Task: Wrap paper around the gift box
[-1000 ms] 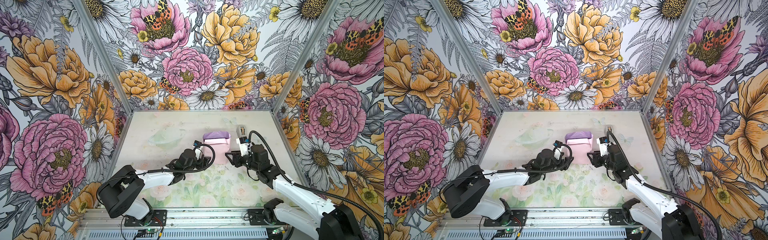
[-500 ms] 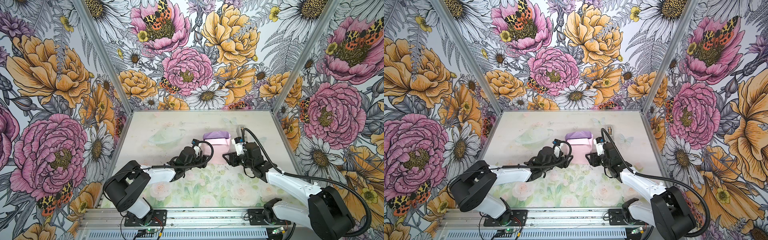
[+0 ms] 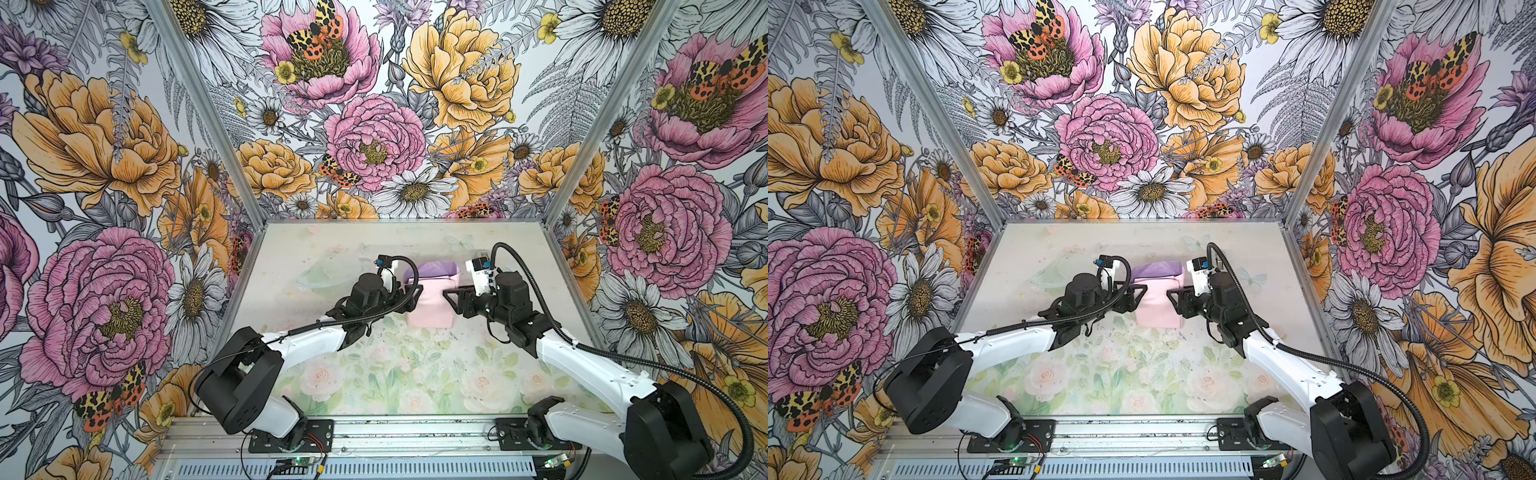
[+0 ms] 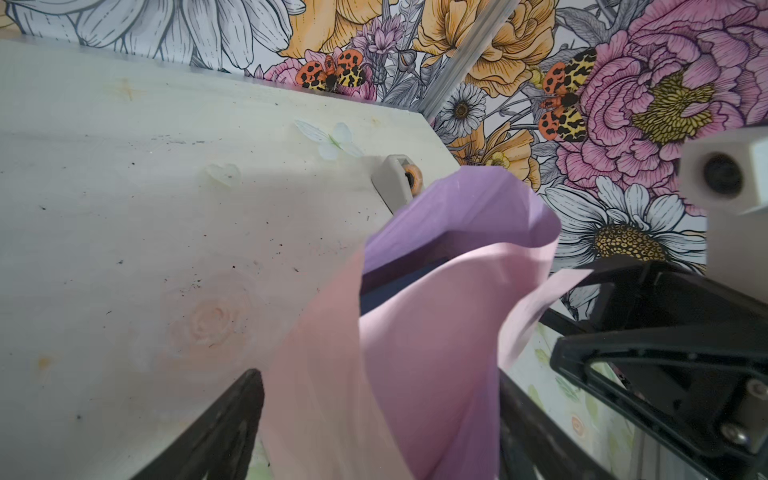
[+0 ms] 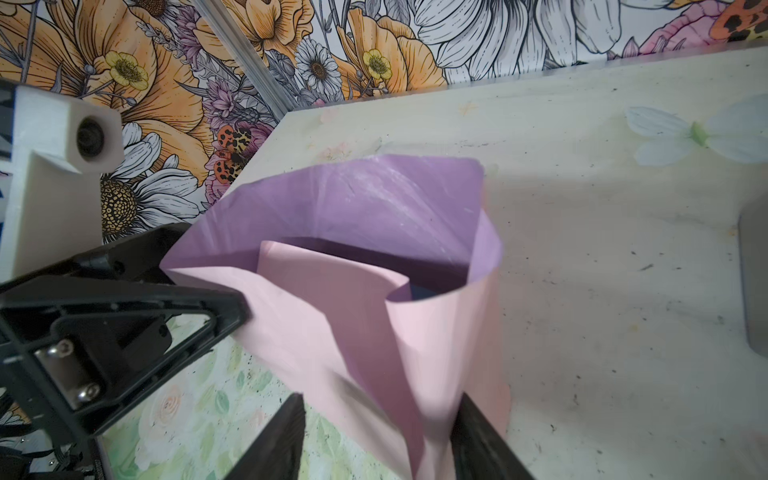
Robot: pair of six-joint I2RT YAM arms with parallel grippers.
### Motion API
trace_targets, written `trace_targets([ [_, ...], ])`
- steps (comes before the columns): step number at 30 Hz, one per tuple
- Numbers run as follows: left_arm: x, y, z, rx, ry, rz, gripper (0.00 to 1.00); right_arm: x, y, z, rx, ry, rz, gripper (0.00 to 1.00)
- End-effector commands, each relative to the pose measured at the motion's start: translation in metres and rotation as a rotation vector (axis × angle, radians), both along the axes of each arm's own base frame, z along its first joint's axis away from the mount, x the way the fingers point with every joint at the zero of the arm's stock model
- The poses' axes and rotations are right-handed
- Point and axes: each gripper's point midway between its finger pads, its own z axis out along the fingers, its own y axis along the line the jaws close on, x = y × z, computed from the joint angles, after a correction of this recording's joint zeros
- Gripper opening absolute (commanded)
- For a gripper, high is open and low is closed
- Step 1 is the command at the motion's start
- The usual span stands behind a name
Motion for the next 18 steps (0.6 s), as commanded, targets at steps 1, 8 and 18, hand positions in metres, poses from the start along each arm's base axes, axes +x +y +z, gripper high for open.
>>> trace_targets([
  [1, 0.004, -0.004, -0.007, -0.002, 0.056, -0.003, 0.83, 0.018, -0.004, 0.008, -0.004, -0.017, -0.049, 0.57],
  [8, 0.008, 0.002, -0.024, 0.052, 0.112, 0.051, 0.81, 0.028, -0.017, -0.026, -0.096, 0.075, -0.129, 0.56],
  [18, 0.007, 0.016, -0.057, 0.249, 0.197, 0.145, 0.81, 0.014, -0.039, -0.067, -0.181, 0.186, -0.214, 0.54],
])
